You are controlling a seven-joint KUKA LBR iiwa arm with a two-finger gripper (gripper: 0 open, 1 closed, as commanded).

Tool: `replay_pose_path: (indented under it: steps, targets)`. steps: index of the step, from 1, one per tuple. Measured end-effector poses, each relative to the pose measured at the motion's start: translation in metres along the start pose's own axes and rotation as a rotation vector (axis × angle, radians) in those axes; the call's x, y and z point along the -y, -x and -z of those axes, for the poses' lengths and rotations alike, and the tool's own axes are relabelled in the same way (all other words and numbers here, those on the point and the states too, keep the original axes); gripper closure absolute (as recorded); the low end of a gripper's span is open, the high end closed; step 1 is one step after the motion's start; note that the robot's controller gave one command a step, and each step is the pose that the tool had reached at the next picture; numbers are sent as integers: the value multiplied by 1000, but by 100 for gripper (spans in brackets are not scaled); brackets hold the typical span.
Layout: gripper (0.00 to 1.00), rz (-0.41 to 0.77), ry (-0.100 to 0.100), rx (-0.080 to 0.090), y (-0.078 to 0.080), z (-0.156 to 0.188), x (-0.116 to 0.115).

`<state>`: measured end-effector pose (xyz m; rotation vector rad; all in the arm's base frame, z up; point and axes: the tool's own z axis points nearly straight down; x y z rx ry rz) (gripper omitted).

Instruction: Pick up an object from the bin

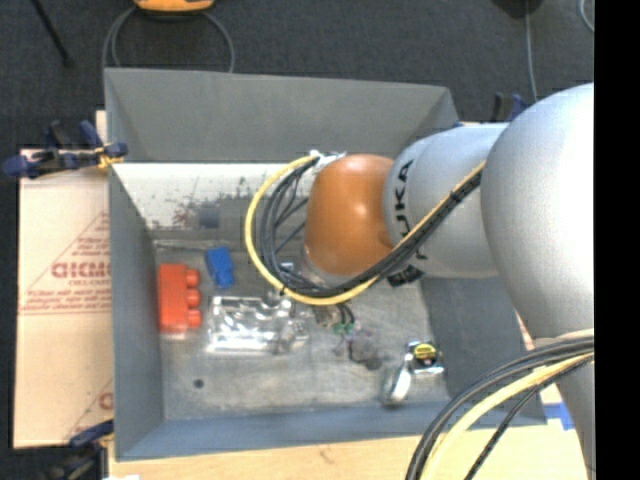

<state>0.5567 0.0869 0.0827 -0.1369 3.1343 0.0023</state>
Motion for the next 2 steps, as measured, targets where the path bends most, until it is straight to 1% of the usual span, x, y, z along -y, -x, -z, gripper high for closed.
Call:
replay_pose_path:
  steps: [1, 2]
  targets:
    - [100, 287, -1, 0, 28, 88, -15]
    - [100, 303, -2, 2, 28, 156, -16]
